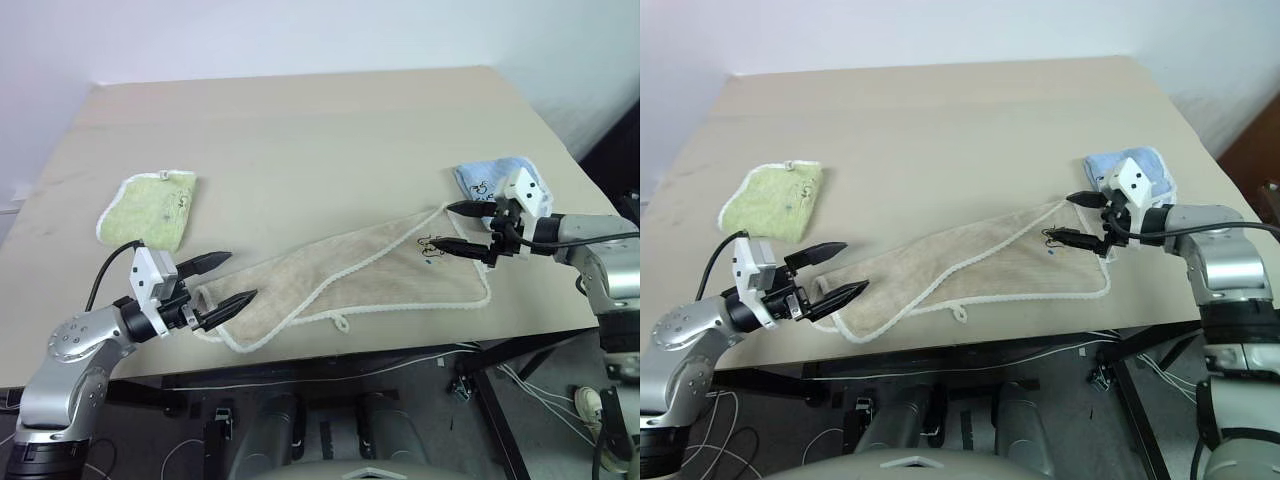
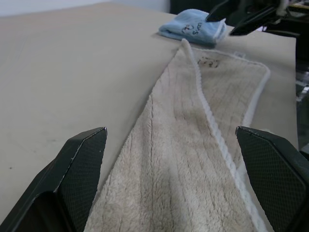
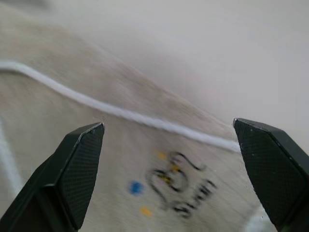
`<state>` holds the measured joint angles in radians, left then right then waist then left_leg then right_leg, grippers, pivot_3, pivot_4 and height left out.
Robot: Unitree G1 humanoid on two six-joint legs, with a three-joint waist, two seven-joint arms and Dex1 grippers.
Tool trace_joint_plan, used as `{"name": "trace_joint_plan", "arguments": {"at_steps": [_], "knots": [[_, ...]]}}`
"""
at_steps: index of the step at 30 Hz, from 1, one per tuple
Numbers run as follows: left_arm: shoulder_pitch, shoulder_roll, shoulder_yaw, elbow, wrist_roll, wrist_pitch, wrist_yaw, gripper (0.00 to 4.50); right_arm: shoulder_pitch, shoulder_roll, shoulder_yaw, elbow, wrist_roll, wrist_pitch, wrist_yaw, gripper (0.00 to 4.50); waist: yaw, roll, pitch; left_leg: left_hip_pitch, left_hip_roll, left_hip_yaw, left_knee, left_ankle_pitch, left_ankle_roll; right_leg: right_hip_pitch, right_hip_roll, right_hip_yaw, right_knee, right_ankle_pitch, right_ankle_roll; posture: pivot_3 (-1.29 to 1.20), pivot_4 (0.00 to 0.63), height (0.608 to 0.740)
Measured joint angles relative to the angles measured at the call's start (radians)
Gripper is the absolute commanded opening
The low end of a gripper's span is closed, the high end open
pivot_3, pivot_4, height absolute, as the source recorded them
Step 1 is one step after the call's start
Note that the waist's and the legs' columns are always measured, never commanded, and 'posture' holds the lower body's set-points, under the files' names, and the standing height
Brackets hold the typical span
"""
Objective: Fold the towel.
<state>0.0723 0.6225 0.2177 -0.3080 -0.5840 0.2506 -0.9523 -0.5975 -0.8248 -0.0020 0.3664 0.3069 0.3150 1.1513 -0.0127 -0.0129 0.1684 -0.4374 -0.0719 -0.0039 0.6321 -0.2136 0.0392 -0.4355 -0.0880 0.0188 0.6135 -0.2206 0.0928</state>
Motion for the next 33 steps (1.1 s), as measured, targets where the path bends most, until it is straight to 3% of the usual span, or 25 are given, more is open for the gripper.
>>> {"name": "trace_joint_plan", "arguments": {"at_steps": [11, 19, 33], "knots": [[0.011, -0.013, -0.006, -0.028, 0.008, -0.008, 0.013, 4.48, -0.308, 0.124, 0.186, 0.513, -0.339, -0.411, -0.114, 4.5, -0.005, 0.001, 0.0, 0.001, 0.0, 0.0, -0.001, 0.0, -0.001, 0.0, 0.001, 0.0, 0.001, 0.0, 0.0, 0.0, 0.15, 0.74], [0.084, -0.03, 0.005, -0.045, 0.007, -0.037, 0.037, 4.48, -0.446, 0.136, 0.216, 0.765, -0.456, -0.482, -0.157, 4.5, -0.006, 0.001, 0.0, 0.001, 0.0, 0.0, -0.001, 0.0, -0.001, 0.0, 0.001, 0.0, 0.001, 0.0, 0.0, 0.0, 0.15, 0.74], [0.112, -0.034, 0.005, -0.068, 0.017, -0.063, 0.06, 4.48, -0.512, 0.159, 0.223, 0.893, -0.554, -0.497, -0.236, 4.5, -0.008, 0.002, 0.0, 0.005, 0.0, 0.0, -0.002, 0.001, -0.001, 0.003, 0.002, 0.0, 0.001, 0.0, 0.0, 0.0, 0.15, 0.74]]}}
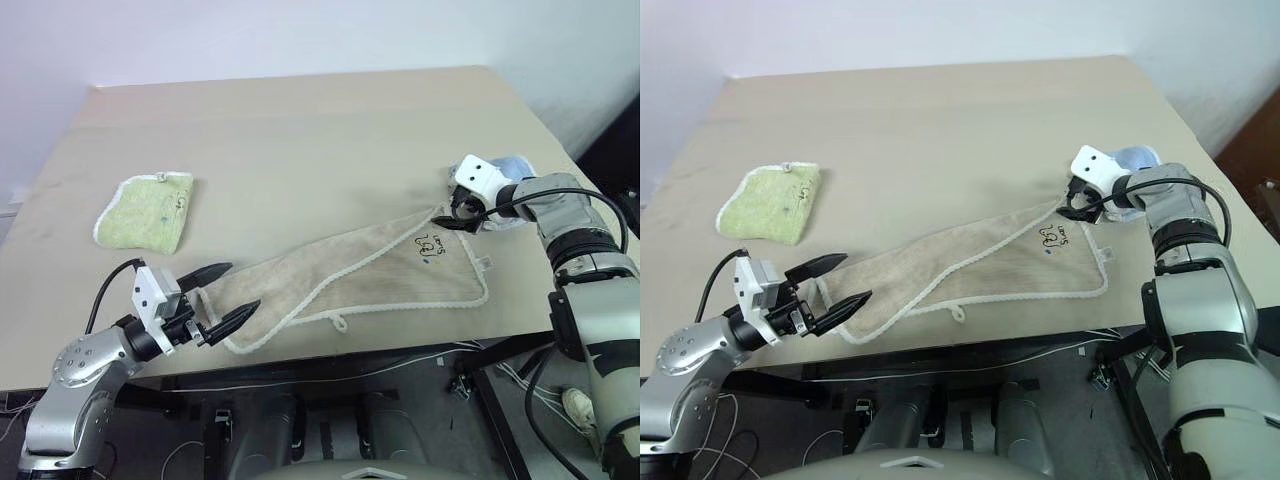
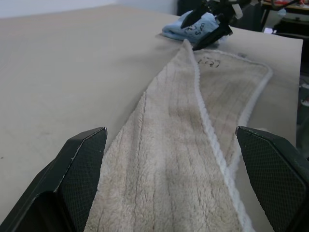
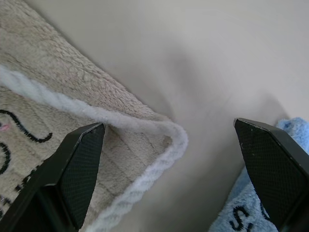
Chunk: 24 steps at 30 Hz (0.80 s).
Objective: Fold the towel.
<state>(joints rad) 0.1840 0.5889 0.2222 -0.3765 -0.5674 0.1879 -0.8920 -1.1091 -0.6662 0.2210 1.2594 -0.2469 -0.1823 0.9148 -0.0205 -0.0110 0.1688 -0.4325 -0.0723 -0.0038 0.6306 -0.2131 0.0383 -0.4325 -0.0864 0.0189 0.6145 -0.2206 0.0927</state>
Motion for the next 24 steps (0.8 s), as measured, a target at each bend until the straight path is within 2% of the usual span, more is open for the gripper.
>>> {"name": "trace_joint_plan", "arguments": {"at_steps": [11, 14, 24], "knots": [[-0.032, 0.01, -0.012, -0.123, -0.025, 0.103, 0.061, 4.48, -0.026, 0.031, -0.001, 0.044, -0.043, 0.001, -0.076, 4.5, 0.0, 0.001, 0.0, 0.003, 0.0, 0.0, 0.0, 0.0, 0.0, 0.003, 0.001, 0.0, 0.0, 0.0, 0.0, 0.0, 0.15, 0.74], [-0.052, 0.011, -0.014, -0.159, -0.042, 0.14, 0.087, 4.5, -0.027, 0.047, 0.001, 0.052, -0.048, -0.004, -0.076, 3.9, 0.0, 0.001, 0.0, 0.006, 0.0, 0.0, -0.001, 0.0, 0.0, 0.005, 0.001, 0.0, 0.0, 0.0, 0.0, 0.0, 0.15, 0.74], [-0.1, 0.034, -0.013, -0.184, -0.075, 0.216, 0.127, 4.5, -0.027, 0.048, 0.002, 0.061, -0.065, -0.024, -0.077, 0.44, 0.0, 0.001, 0.001, 0.007, 0.0, 0.0, 0.0, 0.0, 0.0, 0.006, 0.002, 0.001, 0.0, 0.0, 0.0, 0.0, 0.15, 0.74]]}}
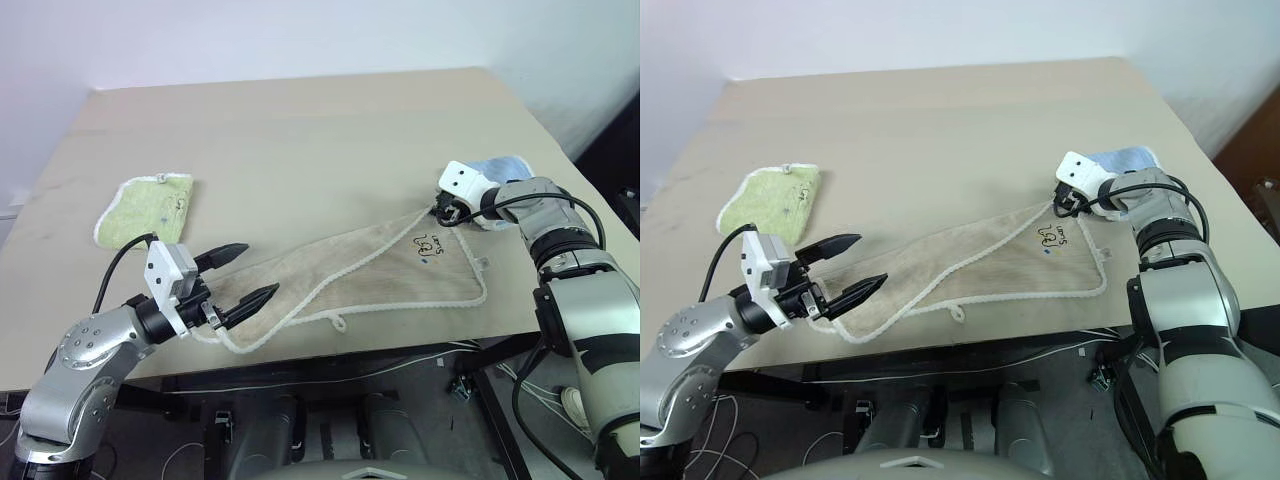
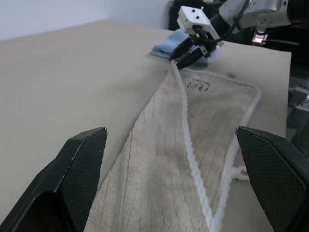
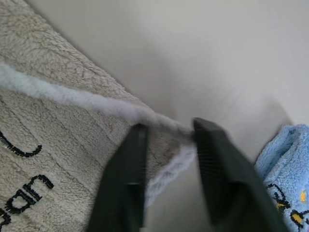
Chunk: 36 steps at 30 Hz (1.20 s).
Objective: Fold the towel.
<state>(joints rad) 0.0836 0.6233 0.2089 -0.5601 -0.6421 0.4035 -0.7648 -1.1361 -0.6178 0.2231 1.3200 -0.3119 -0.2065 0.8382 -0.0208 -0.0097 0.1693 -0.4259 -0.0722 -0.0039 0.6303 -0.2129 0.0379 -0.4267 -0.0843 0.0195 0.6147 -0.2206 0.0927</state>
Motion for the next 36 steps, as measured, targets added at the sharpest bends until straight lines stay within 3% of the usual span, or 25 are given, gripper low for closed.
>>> {"name": "trace_joint_plan", "arguments": {"at_steps": [1, 2, 10, 17, 27, 36], "knots": [[-0.006, 0.001, 0.0, 0.0, 0.0, 0.002, 0.002, 4.5, 0.0, 0.0, 0.0, 0.0, -0.001, -0.004, -0.005, 0.09, 0.0, 0.0, 0.0, 0.0, 0.0, 0.0, 0.0, 0.0, 0.0, 0.0, 0.0, 0.0, 0.0, 0.0, 0.0, 0.0, 0.15, 0.74], [-0.01, 0.001, 0.0, 0.0, -0.001, 0.003, 0.002, 4.5, 0.0, 0.0, 0.0, 0.001, -0.001, -0.007, -0.011, 0.03, 0.0, 0.0, 0.0, 0.0, 0.0, 0.0, 0.0, 0.0, 0.0, 0.0, 0.0, 0.0, 0.0, 0.0, 0.0, 0.0, 0.15, 0.74], [-0.02, 0.001, 0.0, 0.0, -0.001, 0.008, 0.004, 4.5, 0.001, 0.0, -0.017, 0.002, 0.012, -0.024, 0.001, 0.03, 0.0, 0.0, 0.0, 0.0, 0.0, 0.0, 0.0, 0.0, 0.0, 0.0, 0.0, 0.0, 0.0, 0.0, 0.0, 0.0, 0.15, 0.74], [0.002, 0.005, 0.002, 0.037, 0.003, -0.018, -0.058, 4.5, 0.0, -0.026, -0.148, -0.054, 0.135, -0.013, 0.079, 0.03, 0.0, 0.001, 0.0, 0.0, 0.0, 0.0, 0.0, 0.0, 0.0, 0.0, 0.0, 0.001, 0.0, 0.0, 0.0, 0.0, 0.15, 0.74], [-0.005, 0.032, -0.011, 0.09, 0.015, -0.04, -0.156, 4.5, 0.07, -0.013, -0.296, -0.502, 0.338, 0.186, 0.039, 0.03, 0.005, 0.002, 0.001, 0.0, 0.0, 0.0, -0.002, 0.0, 0.0, -0.001, -0.001, 0.001, 0.0, 0.0, 0.0, 0.0, 0.15, 0.74], [0.017, 0.05, -0.056, 0.099, 0.052, -0.042, -0.186, 4.5, 0.139, -0.016, -0.322, -0.778, 0.405, 0.377, -0.033, 0.03, 0.004, 0.003, 0.002, -0.001, 0.0, 0.0, -0.002, 0.0, 0.0, -0.002, -0.001, 0.001, -0.001, 0.0, 0.0, 0.0, 0.15, 0.74]]}}
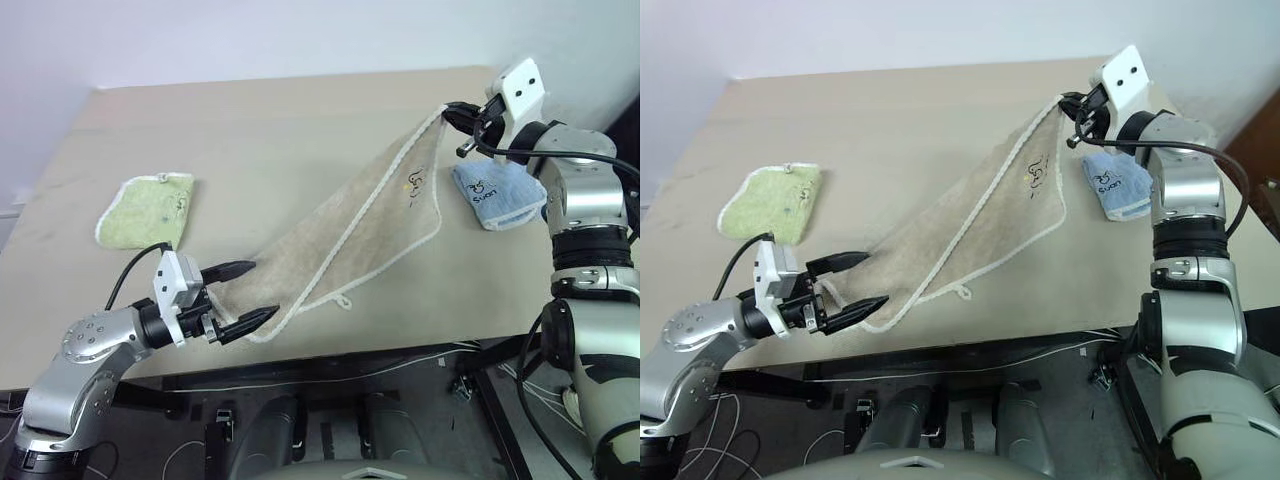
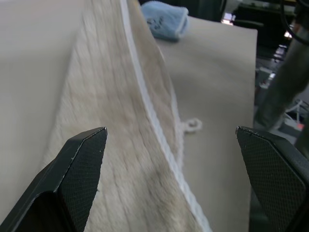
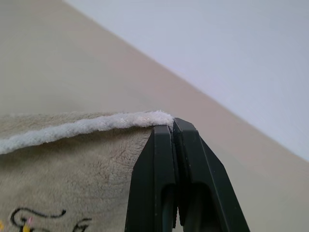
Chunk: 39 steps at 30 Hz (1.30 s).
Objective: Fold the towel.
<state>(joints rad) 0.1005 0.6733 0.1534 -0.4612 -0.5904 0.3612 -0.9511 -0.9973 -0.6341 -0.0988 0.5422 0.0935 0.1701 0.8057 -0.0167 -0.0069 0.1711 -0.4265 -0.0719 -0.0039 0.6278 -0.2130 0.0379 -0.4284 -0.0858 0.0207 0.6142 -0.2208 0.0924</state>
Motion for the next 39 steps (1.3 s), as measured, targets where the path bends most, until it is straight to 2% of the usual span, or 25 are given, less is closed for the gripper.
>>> {"name": "trace_joint_plan", "arguments": {"at_steps": [8, 15, 20, 32, 35, 39], "knots": [[0.0, -0.006, -0.061, 0.107, 0.168, -0.156, -0.006, 4.5, -0.013, -0.003, -0.01, -0.103, 0.049, 0.075, -0.028, 0.03, 0.0, 0.0, 0.0, 0.0, 0.0, 0.0, -0.001, 0.0, 0.0, 0.0, -0.001, 0.0, -0.001, 0.0, 0.0, 0.0, 0.15, 0.74], [-0.007, -0.049, -0.101, 0.173, 0.25, -0.284, 0.004, 4.5, -0.044, 0.015, -0.045, -0.149, 0.118, 0.088, -0.052, 0.03, 0.001, 0.001, 0.0, -0.001, 0.0, 0.0, -0.001, 0.0, 0.0, -0.001, -0.001, 0.0, -0.001, 0.0, 0.0, 0.0, 0.15, 0.74], [-0.022, -0.06, -0.104, 0.217, 0.257, -0.367, -0.019, 4.5, -0.077, 0.016, -0.062, -0.195, 0.156, 0.109, -0.055, 0.03, 0.0, 0.001, 0.001, -0.001, 0.0, 0.0, -0.002, 0.0, 0.0, -0.001, -0.001, 0.0, -0.002, 0.0, 0.0, 0.0, 0.15, 0.74], [-0.179, -0.125, -0.26, 0.385, 0.407, -0.584, -0.041, 4.5, -0.077, 0.028, -0.028, -0.21, 0.157, 0.109, -0.063, 0.03, 0.001, 0.001, 0.001, -0.001, 0.0, 0.0, -0.002, 0.0, 0.0, -0.002, -0.002, 0.0, -0.002, 0.0, 0.0, 0.0, 0.15, 0.74], [-0.199, -0.116, -0.286, 0.392, 0.408, -0.589, -0.06, 4.5, -0.076, 0.027, -0.028, -0.212, 0.157, 0.11, -0.065, 0.03, -0.001, 0.001, 0.001, -0.002, 0.0, 0.0, -0.003, 0.0, 0.0, -0.002, -0.001, 0.0, -0.002, 0.0, 0.0, 0.0, 0.15, 0.74], [-0.205, -0.054, -0.312, 0.391, 0.437, -0.588, -0.096, 4.5, -0.07, 0.027, -0.028, -0.234, 0.157, 0.111, -0.069, 0.03, -0.001, 0.001, 0.001, -0.002, 0.0, 0.0, -0.004, 0.0, 0.0, -0.002, -0.001, 0.0, -0.002, 0.0, 0.0, 0.0, 0.15, 0.74]]}}
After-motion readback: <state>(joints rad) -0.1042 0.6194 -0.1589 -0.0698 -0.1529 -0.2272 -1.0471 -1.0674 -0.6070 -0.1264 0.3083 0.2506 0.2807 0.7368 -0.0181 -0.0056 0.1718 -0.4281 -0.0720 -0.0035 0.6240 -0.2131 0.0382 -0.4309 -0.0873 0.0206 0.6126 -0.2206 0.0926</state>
